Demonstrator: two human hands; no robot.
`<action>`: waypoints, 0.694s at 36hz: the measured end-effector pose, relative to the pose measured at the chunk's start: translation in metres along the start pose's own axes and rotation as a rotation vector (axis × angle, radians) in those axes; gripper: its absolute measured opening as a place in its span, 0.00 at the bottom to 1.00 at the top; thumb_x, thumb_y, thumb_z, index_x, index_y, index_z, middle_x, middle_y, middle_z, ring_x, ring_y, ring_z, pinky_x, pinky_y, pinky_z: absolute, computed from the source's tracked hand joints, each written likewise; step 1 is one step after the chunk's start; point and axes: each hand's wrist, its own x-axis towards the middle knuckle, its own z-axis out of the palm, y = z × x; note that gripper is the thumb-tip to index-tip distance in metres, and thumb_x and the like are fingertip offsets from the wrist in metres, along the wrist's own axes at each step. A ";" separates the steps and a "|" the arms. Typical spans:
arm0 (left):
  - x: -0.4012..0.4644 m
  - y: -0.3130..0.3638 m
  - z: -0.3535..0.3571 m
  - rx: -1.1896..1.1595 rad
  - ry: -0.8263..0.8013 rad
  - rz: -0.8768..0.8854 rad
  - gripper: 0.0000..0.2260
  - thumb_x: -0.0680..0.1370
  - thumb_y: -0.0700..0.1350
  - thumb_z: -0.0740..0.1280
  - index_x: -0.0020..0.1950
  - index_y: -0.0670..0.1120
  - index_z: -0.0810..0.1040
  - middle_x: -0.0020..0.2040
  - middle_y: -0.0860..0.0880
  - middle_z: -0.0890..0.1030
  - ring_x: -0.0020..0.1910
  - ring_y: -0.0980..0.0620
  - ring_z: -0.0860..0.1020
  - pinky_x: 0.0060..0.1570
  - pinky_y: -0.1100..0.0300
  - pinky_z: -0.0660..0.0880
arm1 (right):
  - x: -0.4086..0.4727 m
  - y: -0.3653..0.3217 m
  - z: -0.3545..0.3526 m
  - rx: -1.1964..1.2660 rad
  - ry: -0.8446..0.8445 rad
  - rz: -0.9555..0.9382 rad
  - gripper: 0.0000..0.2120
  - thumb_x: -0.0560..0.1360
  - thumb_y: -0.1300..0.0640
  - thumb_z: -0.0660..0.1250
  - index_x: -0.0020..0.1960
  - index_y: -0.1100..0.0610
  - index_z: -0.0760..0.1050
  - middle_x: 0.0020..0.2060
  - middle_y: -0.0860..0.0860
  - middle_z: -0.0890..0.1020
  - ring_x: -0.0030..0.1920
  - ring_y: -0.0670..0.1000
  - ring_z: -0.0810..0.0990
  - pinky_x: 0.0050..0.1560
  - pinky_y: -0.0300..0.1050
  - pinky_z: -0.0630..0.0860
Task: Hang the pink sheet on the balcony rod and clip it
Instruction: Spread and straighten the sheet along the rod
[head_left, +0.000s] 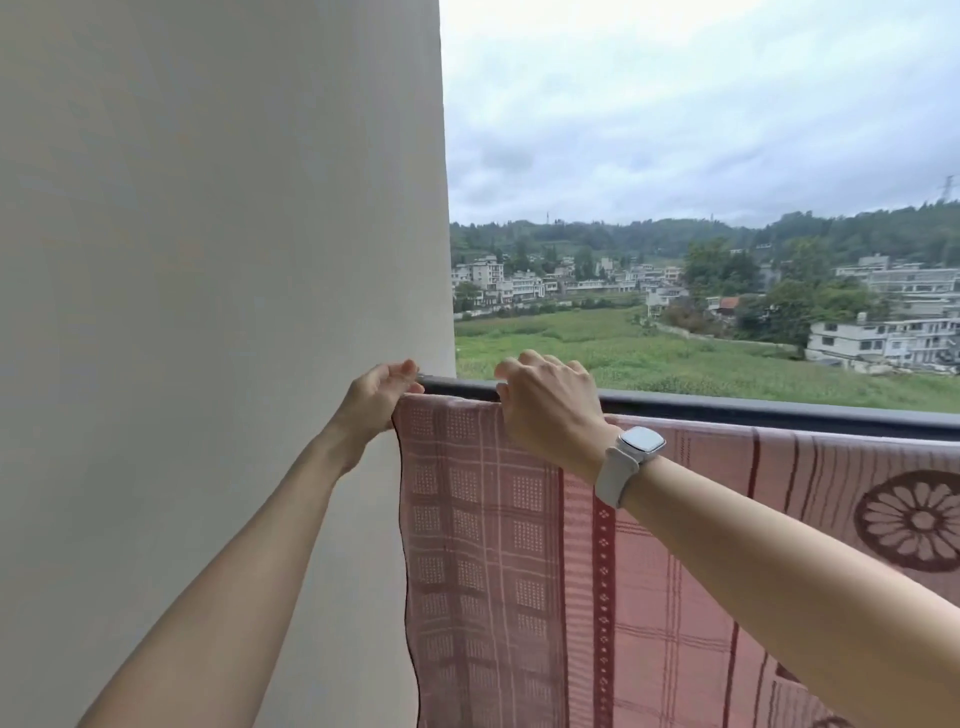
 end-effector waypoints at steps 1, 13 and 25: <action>-0.006 -0.007 0.001 -0.085 -0.055 -0.025 0.15 0.77 0.55 0.60 0.56 0.46 0.74 0.45 0.51 0.80 0.45 0.53 0.78 0.43 0.61 0.75 | -0.004 0.000 0.002 0.004 0.017 -0.021 0.11 0.78 0.59 0.55 0.53 0.58 0.75 0.47 0.53 0.79 0.46 0.54 0.77 0.47 0.47 0.68; -0.011 -0.037 0.009 -0.382 0.239 0.027 0.08 0.78 0.41 0.62 0.40 0.43 0.76 0.37 0.48 0.79 0.38 0.52 0.77 0.48 0.56 0.76 | -0.045 -0.007 0.026 -0.099 0.244 -0.193 0.18 0.72 0.59 0.65 0.62 0.54 0.73 0.51 0.52 0.79 0.50 0.54 0.78 0.53 0.53 0.72; -0.050 -0.025 0.056 0.635 0.645 0.545 0.22 0.77 0.53 0.55 0.70 0.49 0.63 0.72 0.46 0.64 0.70 0.48 0.62 0.69 0.45 0.53 | -0.087 0.013 0.013 -0.072 0.213 -0.271 0.21 0.74 0.57 0.58 0.67 0.57 0.69 0.67 0.55 0.71 0.70 0.54 0.65 0.72 0.61 0.53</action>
